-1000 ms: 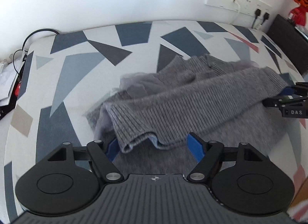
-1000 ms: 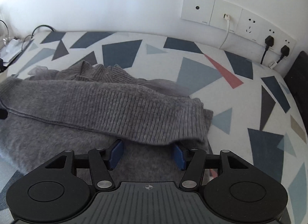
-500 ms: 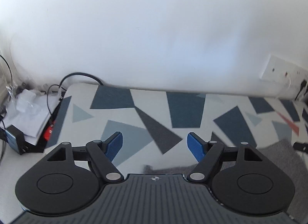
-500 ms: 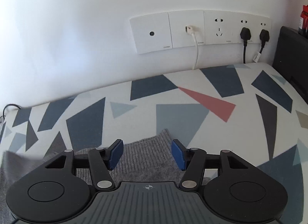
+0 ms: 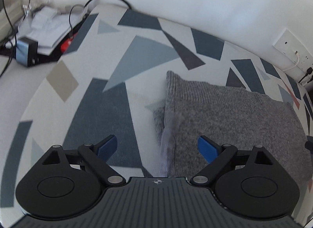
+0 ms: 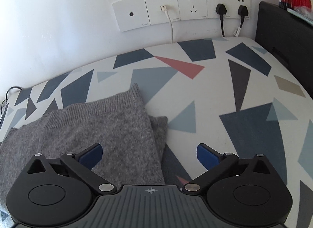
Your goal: Fold clothes
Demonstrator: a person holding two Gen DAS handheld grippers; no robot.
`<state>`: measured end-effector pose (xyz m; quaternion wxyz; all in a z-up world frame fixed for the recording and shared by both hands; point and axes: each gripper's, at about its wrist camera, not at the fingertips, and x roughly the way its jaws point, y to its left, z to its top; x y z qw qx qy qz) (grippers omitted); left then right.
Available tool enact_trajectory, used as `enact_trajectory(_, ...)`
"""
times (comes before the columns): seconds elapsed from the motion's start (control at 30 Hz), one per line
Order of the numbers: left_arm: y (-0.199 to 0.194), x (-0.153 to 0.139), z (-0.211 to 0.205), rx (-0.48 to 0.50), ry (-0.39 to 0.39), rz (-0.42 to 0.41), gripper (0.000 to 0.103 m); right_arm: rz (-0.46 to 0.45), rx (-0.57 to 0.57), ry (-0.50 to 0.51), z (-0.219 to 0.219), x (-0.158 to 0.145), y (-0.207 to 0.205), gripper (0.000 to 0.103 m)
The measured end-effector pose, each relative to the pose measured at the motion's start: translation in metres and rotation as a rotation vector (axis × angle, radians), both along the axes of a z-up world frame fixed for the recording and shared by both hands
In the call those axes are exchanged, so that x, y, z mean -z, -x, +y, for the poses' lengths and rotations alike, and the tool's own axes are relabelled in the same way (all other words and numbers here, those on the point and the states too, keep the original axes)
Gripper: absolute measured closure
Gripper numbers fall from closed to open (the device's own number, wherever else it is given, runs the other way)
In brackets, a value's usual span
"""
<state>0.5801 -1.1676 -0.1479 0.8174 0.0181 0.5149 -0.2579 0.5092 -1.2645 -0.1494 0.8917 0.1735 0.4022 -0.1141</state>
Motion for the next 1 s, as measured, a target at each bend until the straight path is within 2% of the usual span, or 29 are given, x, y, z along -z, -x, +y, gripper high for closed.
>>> enact_trajectory(0.23,0.010,0.011,-0.021,0.059,-0.023,0.016,0.008,0.007,-0.011,-0.078,0.004,0.010,-0.022,0.001)
enact_trajectory(0.37,0.014,0.019,-0.032,0.076,-0.047,0.026,0.007,0.008,-0.034,-0.089,0.008,0.013,-0.034,0.001)
enact_trajectory(0.5,0.018,0.023,-0.040,0.072,-0.064,0.007,0.000,0.031,-0.052,-0.112,0.008,0.018,-0.040,0.001)
enact_trajectory(0.67,0.021,0.025,-0.047,0.079,-0.101,-0.017,0.000,0.046,-0.093,-0.055,0.015,0.021,-0.041,0.001)
enact_trajectory(0.8,0.022,0.026,-0.048,0.071,-0.104,-0.025,0.000,0.068,-0.148,0.055,0.031,0.025,-0.041,0.001)
enact_trajectory(1.0,0.021,0.026,-0.051,0.069,-0.115,-0.020,0.000,0.053,-0.108,0.063,0.034,0.026,-0.039,0.001)
